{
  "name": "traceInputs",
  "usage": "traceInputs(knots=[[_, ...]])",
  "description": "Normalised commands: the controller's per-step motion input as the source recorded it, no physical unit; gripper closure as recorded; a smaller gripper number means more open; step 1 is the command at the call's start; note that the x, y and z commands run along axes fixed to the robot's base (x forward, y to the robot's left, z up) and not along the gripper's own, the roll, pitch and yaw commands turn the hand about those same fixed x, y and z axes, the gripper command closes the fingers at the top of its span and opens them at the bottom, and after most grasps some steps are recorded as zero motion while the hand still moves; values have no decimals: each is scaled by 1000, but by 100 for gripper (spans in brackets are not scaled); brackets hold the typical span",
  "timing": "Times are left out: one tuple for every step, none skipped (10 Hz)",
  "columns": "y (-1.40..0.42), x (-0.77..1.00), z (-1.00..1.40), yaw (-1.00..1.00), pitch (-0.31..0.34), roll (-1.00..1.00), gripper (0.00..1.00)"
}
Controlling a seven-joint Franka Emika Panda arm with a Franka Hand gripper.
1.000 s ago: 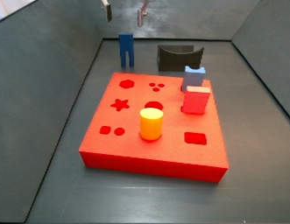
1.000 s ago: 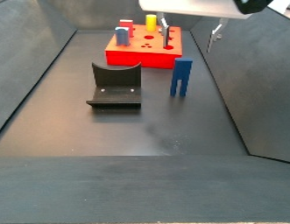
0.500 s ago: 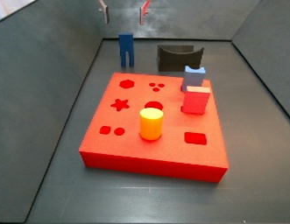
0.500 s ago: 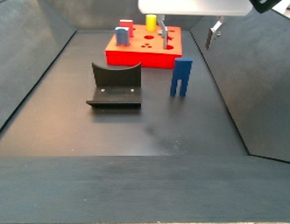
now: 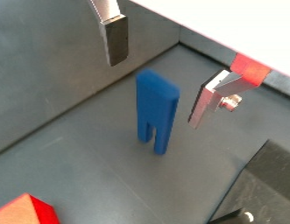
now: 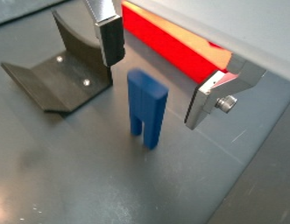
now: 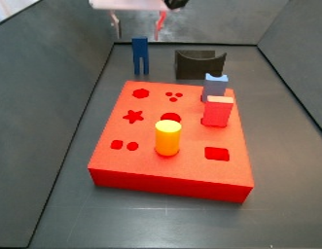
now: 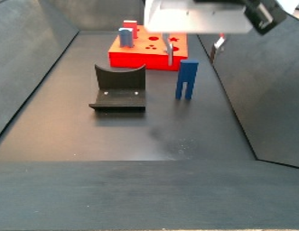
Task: Pick up the square-circle object. Move up. Rotate the square-circle object. Place the square-circle object on the fixture. Regrasp the square-circle object. Move to above the board. Insert the square-circle object.
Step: Rotate the square-circle object, then move to above the board.
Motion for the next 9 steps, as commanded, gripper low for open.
traceInputs(knots=[[-3, 34, -668, 23, -37, -97, 0], [0, 35, -528, 19, -36, -104, 0], [2, 39, -346, 20, -36, -115, 0], [1, 42, -260, 20, -36, -120, 0], [0, 0, 0, 22, -33, -132, 100], [-55, -260, 1000, 71, -261, 15, 100], [-55, -264, 1000, 70, -248, 16, 100], [-53, -260, 1000, 68, -232, 23, 100], [-49, -241, 1000, 53, -150, 49, 100]])
